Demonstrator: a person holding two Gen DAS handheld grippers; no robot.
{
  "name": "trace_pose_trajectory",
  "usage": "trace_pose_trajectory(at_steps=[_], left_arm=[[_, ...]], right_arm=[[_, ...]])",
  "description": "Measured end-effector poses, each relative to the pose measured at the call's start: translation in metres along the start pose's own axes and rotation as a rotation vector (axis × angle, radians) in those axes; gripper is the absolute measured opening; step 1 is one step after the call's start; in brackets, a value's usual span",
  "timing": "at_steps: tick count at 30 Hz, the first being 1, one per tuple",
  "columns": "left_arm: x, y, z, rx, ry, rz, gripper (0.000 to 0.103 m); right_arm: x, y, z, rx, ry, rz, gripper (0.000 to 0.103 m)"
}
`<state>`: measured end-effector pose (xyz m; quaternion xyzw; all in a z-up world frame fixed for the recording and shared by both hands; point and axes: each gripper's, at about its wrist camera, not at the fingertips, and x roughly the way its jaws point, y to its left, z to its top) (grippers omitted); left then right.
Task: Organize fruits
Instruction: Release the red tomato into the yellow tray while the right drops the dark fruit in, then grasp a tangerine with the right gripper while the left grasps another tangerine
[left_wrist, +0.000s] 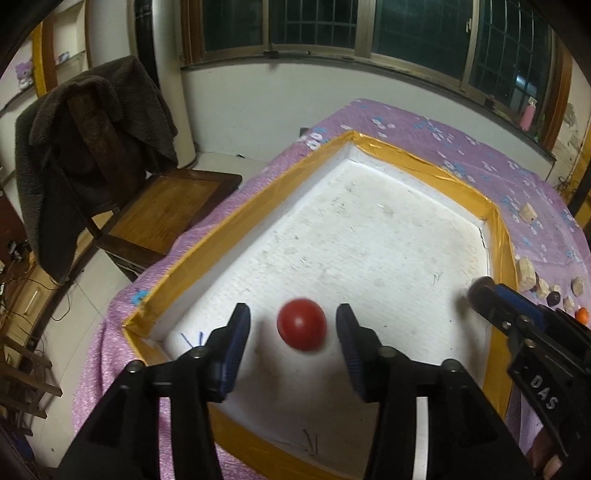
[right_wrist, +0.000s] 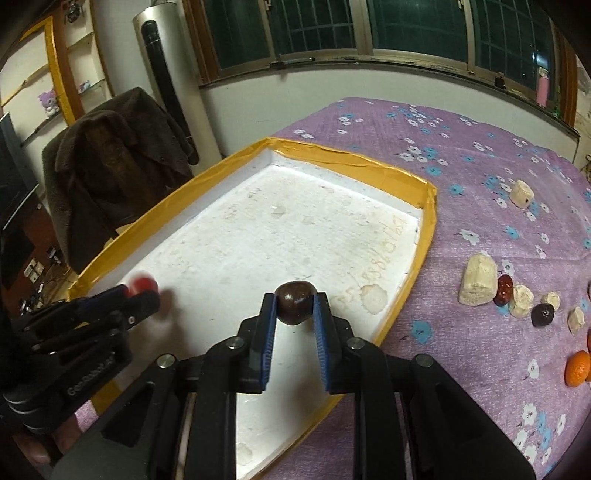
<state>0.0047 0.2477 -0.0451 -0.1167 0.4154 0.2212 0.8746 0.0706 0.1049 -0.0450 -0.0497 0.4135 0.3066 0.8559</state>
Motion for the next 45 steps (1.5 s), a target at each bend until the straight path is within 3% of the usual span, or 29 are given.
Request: trace_pose_trajectory(at_steps=[4,5,9,13,15,22,26,30,34,45], left_arm=[[-0.011,0.002,0.001,-0.011,-0.021,0.016,0.079],[-0.015,0.003,0.0,-0.023,-0.033,0.017,0.079],[-0.027,-0.001,-0.002,-0.062,-0.045,-0.009,0.08],[-0.04,-0.022,-0.008,-0.05,-0.066,-0.057,0.08],[-0.046,-0.037,-0.011,-0.024,-0.072,-0.078,0.08],[-0.062,-0.114,-0.036,0.153,-0.095,-0.189,0.081],[-0.056,-0.157,-0.053,0.262,-0.059,-0.224,0.081],[-0.055,-0.184,-0.061,0.316,-0.051,-0.254,0.081],[-0.057,-0.196,-0.06,0.343,-0.061,-0.269,0.081],[-0.051,-0.238,-0.057,0.363,-0.058,-0.332,0.08]], right_arm=[[-0.015,-0.007,-0.001,0.01,-0.03,-0.016,0.027],[-0.022,-0.011,-0.002,0.015,-0.045,-0.021,0.029],[-0.063,-0.036,-0.011,0.064,-0.132,-0.048,0.06],[-0.11,-0.075,-0.035,0.108,-0.201,-0.121,0.084],[-0.13,-0.098,-0.05,0.141,-0.228,-0.158,0.088],[-0.172,-0.194,-0.101,0.311,-0.213,-0.298,0.088],[-0.173,-0.229,-0.113,0.359,-0.176,-0.335,0.088],[-0.157,-0.239,-0.109,0.315,-0.122,-0.347,0.087],[-0.135,-0.244,-0.099,0.275,-0.069,-0.365,0.07],[-0.106,-0.266,-0.086,0.294,-0.008,-0.379,0.057]])
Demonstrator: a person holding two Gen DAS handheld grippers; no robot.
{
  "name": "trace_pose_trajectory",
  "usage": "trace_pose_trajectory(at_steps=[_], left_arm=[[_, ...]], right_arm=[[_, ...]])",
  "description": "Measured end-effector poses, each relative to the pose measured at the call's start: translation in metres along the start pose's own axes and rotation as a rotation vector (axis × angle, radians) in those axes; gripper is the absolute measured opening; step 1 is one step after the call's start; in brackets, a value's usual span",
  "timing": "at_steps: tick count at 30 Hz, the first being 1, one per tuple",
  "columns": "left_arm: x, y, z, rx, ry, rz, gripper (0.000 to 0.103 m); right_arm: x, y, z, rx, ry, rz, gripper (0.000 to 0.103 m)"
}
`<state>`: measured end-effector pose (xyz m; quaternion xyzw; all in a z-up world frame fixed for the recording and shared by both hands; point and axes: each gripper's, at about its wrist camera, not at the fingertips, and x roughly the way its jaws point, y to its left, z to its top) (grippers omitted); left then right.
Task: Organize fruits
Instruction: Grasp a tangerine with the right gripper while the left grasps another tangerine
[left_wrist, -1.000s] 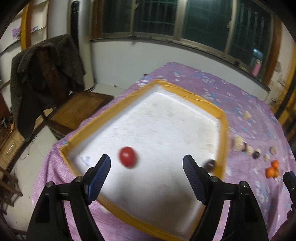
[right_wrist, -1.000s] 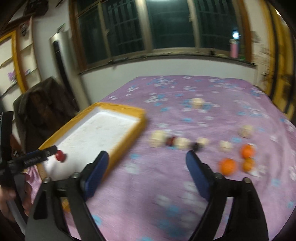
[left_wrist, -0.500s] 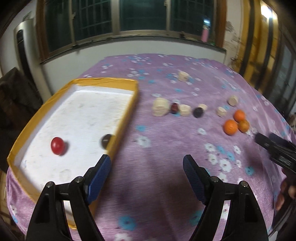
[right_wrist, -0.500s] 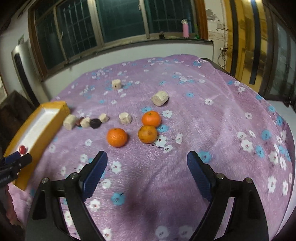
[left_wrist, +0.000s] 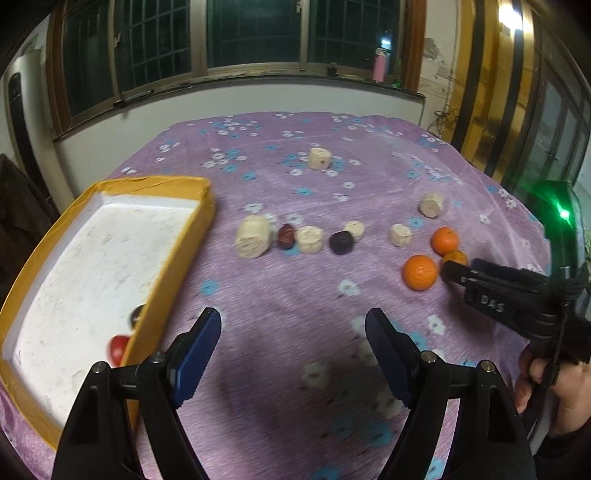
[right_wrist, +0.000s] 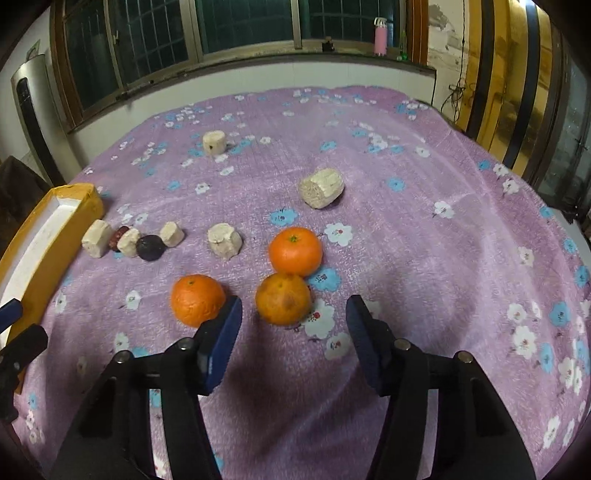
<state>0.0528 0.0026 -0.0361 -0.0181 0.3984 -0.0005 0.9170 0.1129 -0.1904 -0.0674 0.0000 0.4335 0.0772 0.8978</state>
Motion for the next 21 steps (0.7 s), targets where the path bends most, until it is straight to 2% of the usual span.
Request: trace_pose_trajectory(at_steps=[2,3,6,10,18,20,21], left_arm=[[0.006,-0.01,0.003,0.001,0.01,-0.023,0.08],[0.009,-0.014,0.005,0.001,0.013,-0.032,0.08],[0.02,-0.032,0.012,0.001,0.027,-0.065,0.08],[0.034,-0.057,0.021,0.018,0.032,-0.099,0.08],[0.061,-0.086,0.031,0.036,0.059,-0.11,0.08],[0.07,-0.092,0.03,0.054,0.081,-0.086,0.071],[0.076,-0.093,0.029,0.062,0.103,-0.074,0.053]], right_arm=[[0.007,-0.002,0.001,0.007,0.013,0.011,0.044],[0.008,-0.003,0.0,0.014,0.018,0.025,0.033],[0.003,-0.006,-0.001,0.017,0.006,0.018,0.033],[-0.015,-0.022,-0.003,0.056,-0.056,0.005,0.033],[-0.032,-0.053,-0.004,0.168,-0.145,0.051,0.033],[-0.034,-0.055,-0.003,0.178,-0.165,0.059,0.033],[-0.035,-0.056,-0.003,0.18,-0.169,0.062,0.033]])
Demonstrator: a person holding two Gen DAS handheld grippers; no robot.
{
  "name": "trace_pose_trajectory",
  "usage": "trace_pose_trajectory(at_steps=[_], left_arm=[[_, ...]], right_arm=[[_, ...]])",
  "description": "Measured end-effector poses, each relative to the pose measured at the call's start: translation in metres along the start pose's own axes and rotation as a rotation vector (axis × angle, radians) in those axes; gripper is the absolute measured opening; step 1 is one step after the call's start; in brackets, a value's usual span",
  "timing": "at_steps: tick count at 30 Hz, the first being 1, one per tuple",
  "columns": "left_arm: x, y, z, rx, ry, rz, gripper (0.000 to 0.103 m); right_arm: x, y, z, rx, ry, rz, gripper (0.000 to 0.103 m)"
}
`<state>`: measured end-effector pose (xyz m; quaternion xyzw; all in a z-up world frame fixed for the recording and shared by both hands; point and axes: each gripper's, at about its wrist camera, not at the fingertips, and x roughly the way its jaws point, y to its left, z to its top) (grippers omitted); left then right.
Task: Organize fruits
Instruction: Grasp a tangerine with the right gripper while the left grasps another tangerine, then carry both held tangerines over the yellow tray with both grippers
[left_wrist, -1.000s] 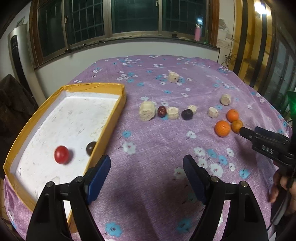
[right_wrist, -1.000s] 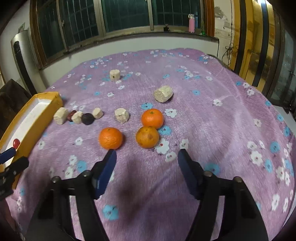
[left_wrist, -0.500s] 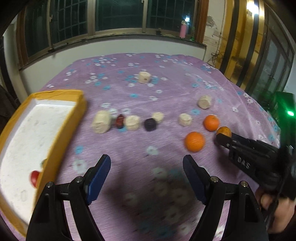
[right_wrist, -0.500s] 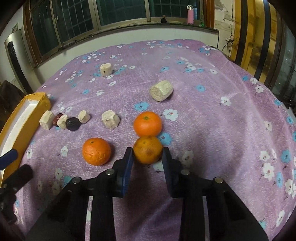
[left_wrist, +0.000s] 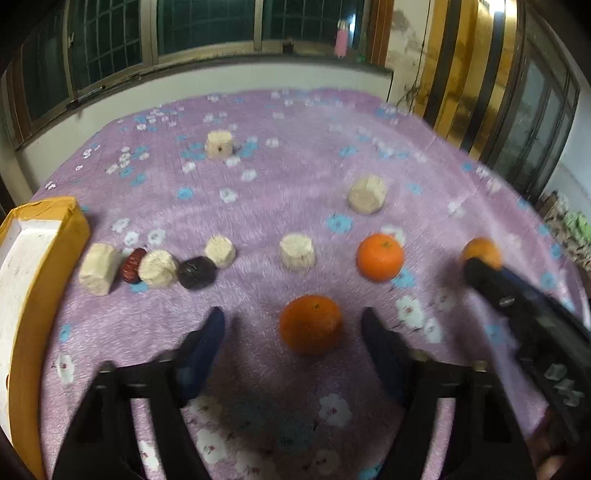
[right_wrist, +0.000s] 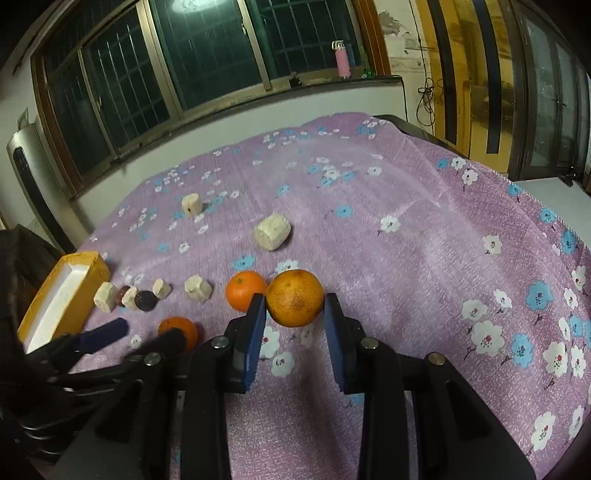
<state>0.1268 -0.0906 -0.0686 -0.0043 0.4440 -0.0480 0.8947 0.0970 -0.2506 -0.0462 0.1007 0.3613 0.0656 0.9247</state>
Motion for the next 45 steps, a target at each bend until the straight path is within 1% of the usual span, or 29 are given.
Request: trace_pose_trajectory(at_steps=[1,2,3,8,10,14,18,26,30,37,45], left_arm=[[0.005,-0.001,-0.001,0.006,0.024,0.004,0.044],[0.003,-0.003,-0.002,0.027,-0.012,0.035,0.036],[0.002,-0.004,-0.003,0.04,-0.012,0.049,0.035],[-0.009,0.004,-0.011,0.034,-0.009,0.049,0.034],[-0.019,0.01,-0.018,0.037,-0.023,0.056,0.034],[-0.044,0.031,-0.034,0.001,-0.046,0.059,0.034],[-0.063,0.048,-0.047,-0.023,-0.072,0.086,0.034],[-0.083,0.089,-0.067,-0.112,-0.101,0.105,0.034],[-0.088,0.104,-0.07,-0.14,-0.117,0.116,0.034],[-0.107,0.116,-0.078,-0.141,-0.157,0.124,0.034],[-0.116,0.127,-0.082,-0.146,-0.169,0.152,0.034]], right_arm=[[0.0,-0.001,0.0,0.005,-0.002,0.004,0.033],[0.0,-0.002,0.0,0.01,-0.003,0.008,0.033],[0.0,-0.003,0.0,0.015,-0.005,0.013,0.033],[0.002,0.0,-0.001,0.003,0.002,0.023,0.033],[0.002,0.0,-0.002,-0.007,0.0,0.012,0.033],[-0.001,0.002,-0.003,-0.017,-0.003,-0.002,0.033],[-0.011,0.013,-0.008,-0.039,-0.002,-0.007,0.033],[-0.04,0.055,-0.035,-0.104,-0.001,-0.005,0.033],[-0.05,0.08,-0.046,-0.128,-0.016,0.006,0.033],[-0.057,0.113,-0.058,-0.164,-0.027,0.022,0.033],[-0.056,0.131,-0.067,-0.18,-0.019,0.04,0.033]])
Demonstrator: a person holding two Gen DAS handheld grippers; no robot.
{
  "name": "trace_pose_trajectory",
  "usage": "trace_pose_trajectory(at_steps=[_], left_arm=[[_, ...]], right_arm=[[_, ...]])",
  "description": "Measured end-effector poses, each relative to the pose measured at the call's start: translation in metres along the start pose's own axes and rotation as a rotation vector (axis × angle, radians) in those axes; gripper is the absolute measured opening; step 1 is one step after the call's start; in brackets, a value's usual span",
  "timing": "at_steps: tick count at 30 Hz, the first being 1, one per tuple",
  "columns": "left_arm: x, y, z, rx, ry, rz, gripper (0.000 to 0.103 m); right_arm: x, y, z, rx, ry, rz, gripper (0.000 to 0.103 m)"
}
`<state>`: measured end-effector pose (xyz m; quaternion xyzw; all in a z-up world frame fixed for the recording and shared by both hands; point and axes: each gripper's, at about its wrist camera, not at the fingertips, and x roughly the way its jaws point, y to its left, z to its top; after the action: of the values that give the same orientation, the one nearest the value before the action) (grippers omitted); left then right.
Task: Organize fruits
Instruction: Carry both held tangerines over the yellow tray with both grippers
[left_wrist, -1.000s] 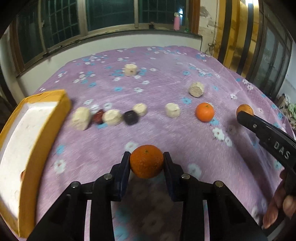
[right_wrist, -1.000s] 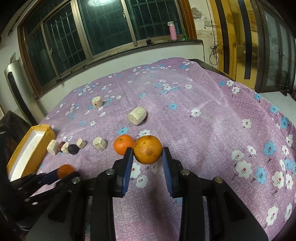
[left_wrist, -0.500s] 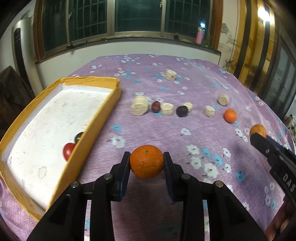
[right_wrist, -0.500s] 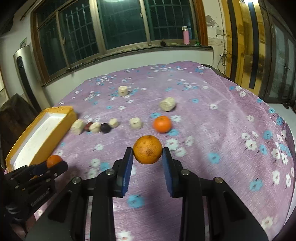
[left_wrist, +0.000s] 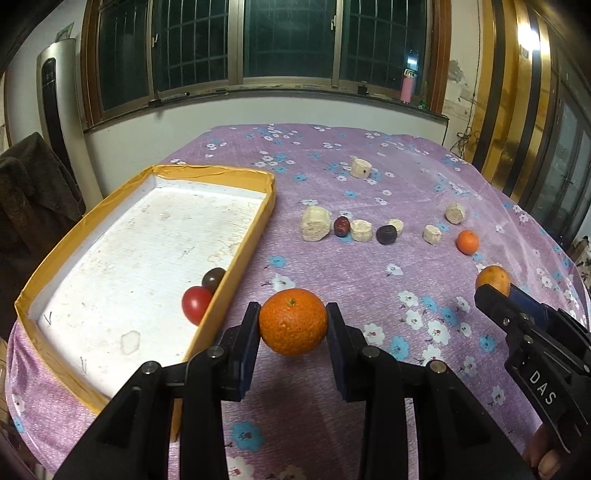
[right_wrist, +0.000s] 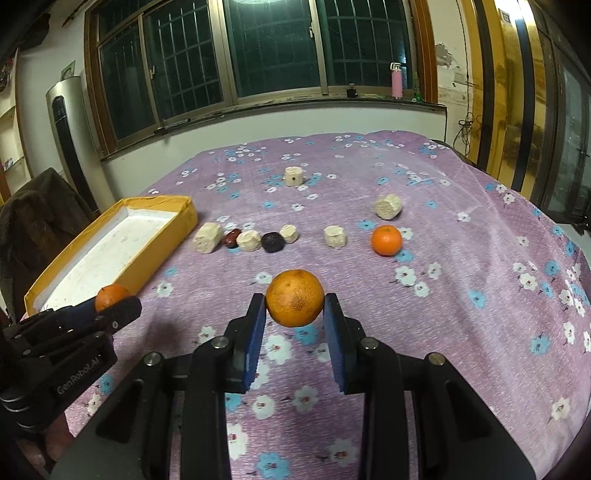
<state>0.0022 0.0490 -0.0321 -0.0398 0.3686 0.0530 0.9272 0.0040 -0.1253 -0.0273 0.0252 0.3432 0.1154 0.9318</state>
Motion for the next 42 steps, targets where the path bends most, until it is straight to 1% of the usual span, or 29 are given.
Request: trace_pose_trajectory(at_steps=[15,24,28,32,36,42], left_arm=[[-0.013,0.011,0.002,-0.013,-0.023,0.042,0.034],[-0.019,0.029,0.005,-0.038,-0.033,0.072,0.034],[-0.021,0.041,0.007,-0.048,-0.035,0.088,0.034],[-0.028,0.06,0.01,-0.076,-0.056,0.11,0.034],[-0.034,0.081,0.012,-0.108,-0.07,0.138,0.034],[-0.036,0.108,0.011,-0.148,-0.074,0.179,0.034]], right_arm=[[-0.003,-0.004,-0.001,0.017,-0.006,0.01,0.033],[-0.007,0.003,0.0,0.007,-0.012,0.032,0.033],[-0.008,0.01,0.004,-0.001,-0.014,0.046,0.033],[-0.01,0.019,0.007,-0.015,-0.022,0.063,0.033],[-0.01,0.034,0.011,-0.04,-0.028,0.085,0.033],[-0.007,0.062,0.019,-0.071,-0.031,0.142,0.033]])
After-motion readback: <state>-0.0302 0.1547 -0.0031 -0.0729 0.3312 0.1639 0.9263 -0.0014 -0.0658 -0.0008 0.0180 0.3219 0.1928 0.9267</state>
